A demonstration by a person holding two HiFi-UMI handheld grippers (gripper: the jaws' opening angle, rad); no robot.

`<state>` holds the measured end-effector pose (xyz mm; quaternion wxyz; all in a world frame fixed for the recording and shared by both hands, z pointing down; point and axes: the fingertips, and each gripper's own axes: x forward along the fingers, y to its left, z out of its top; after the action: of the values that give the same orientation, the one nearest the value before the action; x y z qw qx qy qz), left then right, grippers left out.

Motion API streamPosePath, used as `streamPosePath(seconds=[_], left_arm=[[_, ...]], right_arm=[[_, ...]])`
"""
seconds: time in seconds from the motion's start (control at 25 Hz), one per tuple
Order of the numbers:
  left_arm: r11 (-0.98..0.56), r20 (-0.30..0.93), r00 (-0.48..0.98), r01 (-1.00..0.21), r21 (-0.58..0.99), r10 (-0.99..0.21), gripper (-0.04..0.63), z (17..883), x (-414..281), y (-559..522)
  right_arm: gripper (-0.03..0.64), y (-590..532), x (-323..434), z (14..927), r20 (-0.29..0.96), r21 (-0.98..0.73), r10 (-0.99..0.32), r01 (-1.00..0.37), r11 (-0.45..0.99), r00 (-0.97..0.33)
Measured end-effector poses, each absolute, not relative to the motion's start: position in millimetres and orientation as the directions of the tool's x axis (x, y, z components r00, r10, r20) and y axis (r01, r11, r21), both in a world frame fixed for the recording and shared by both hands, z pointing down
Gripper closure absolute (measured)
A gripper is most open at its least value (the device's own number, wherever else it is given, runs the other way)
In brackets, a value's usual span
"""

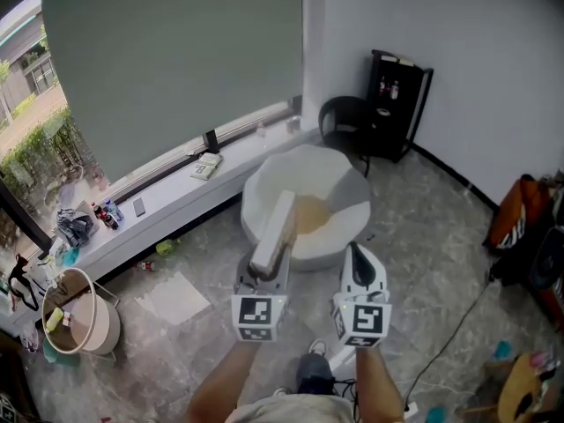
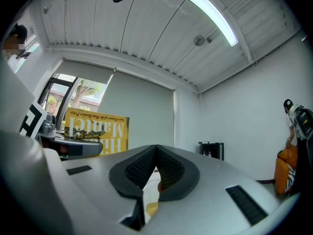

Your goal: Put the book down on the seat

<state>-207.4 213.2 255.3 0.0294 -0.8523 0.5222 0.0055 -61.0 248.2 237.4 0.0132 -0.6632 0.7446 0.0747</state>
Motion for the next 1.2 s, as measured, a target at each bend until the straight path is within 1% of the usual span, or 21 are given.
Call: streamPosePath(seconds=[0.4,0.68,0.96,1.2], left_arm=[[-0.44,-0.039,0.442,-0.897,-0.046,-0.896,0.448,251.4,-130.6,92.6],[-0.425,-0.038,0.427,-0.904,-0.055,-0.904,0.448,248.4,-79.7,25.4],[-0.414,-0.021,0.415,-0.909,-0.037,-0.909,0.448,257.6,-56.1,-19.5],[-0.413,-0.014,0.414,-0.91,-0.03,-0.91,0.448,265.6,-57.9,-60.7]], right_arm=[[0.615,123.7,20.2,240.8,-0.104,0.045,-0.988,-0.993,0.111,-0.115],[0.615,56.6,74.9,242.9,-0.104,0.025,-0.985,-0.991,0.134,-0.135],[0.615,18.1,106.7,249.1,-0.116,0.011,-0.983,-0.99,0.141,-0.141],[0.615,-22.6,100.9,250.1,-0.11,0.047,-0.983,-0.988,0.145,-0.149]])
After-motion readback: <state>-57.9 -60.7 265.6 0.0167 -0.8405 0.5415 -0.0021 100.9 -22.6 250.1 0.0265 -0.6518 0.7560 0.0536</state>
